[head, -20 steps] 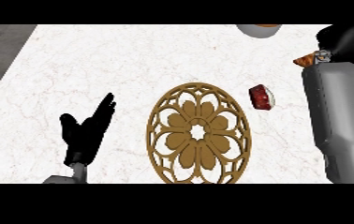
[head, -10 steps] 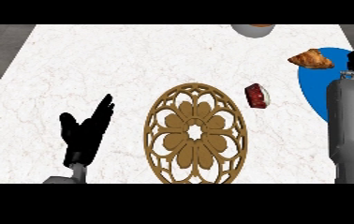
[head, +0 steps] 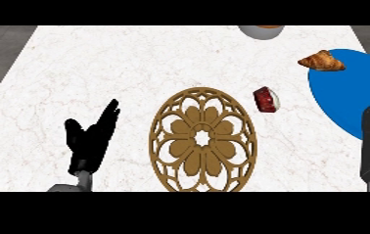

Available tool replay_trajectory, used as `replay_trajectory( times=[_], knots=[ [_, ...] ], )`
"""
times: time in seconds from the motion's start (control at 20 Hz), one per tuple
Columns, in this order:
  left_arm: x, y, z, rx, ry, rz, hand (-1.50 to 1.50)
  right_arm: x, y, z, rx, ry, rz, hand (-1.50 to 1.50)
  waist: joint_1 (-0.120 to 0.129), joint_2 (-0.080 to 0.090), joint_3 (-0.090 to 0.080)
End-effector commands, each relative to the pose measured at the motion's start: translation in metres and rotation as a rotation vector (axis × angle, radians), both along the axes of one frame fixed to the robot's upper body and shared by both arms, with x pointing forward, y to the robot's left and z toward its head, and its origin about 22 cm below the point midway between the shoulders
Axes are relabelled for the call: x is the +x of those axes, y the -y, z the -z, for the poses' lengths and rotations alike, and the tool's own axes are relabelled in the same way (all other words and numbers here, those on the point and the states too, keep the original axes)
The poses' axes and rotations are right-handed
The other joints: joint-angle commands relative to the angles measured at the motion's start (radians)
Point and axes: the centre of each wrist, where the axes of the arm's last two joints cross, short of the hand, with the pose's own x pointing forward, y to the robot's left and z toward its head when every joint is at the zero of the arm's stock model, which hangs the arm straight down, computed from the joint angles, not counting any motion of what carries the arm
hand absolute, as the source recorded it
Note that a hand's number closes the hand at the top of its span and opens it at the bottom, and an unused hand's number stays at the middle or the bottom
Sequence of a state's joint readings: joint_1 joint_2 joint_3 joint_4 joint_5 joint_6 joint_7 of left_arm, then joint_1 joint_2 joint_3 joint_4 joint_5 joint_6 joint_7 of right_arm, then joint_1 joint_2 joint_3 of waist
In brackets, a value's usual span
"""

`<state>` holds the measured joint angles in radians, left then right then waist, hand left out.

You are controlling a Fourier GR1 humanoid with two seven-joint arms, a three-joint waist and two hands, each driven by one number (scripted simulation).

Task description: Pick the croissant from the placemat and place it in the plate

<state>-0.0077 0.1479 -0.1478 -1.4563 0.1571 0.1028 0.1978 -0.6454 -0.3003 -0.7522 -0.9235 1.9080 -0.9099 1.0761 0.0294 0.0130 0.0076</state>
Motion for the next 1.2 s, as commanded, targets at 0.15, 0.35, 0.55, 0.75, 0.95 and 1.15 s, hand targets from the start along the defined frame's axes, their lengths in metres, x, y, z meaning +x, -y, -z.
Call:
replay_trajectory(
  times=[0.15,0.35,0.55,0.75,0.95,1.15],
  knots=[
    [-0.003,-0.005,0.005,0.007,-0.055,-0.005,0.0,-0.011,0.029,0.031,0.397,0.004,0.159,-1.5,-0.01,-0.003,-0.004],
    [-0.004,-0.011,0.014,-0.016,-0.058,-0.017,0.0,-0.019,0.034,0.061,0.491,0.029,0.078,-1.5,-0.015,-0.004,-0.003],
    [0.008,-0.003,0.004,0.003,-0.058,0.0,0.0,-0.018,0.031,0.068,0.438,0.103,-0.017,-1.5,-0.009,0.0,-0.001],
    [-0.006,-0.02,0.008,0.005,-0.041,-0.019,0.0,-0.019,0.043,0.05,0.277,0.232,-0.058,-1.5,-0.007,-0.004,0.0],
    [-0.006,-0.006,0.017,0.002,-0.061,-0.014,0.0,-0.017,0.039,0.039,0.202,0.379,-0.047,-1.5,-0.016,-0.004,-0.001],
    [-0.009,-0.028,0.008,0.0,-0.057,-0.026,0.0,-0.031,0.026,0.053,0.241,0.467,-0.049,-1.5,-0.03,-0.015,-0.005]
  ],
)
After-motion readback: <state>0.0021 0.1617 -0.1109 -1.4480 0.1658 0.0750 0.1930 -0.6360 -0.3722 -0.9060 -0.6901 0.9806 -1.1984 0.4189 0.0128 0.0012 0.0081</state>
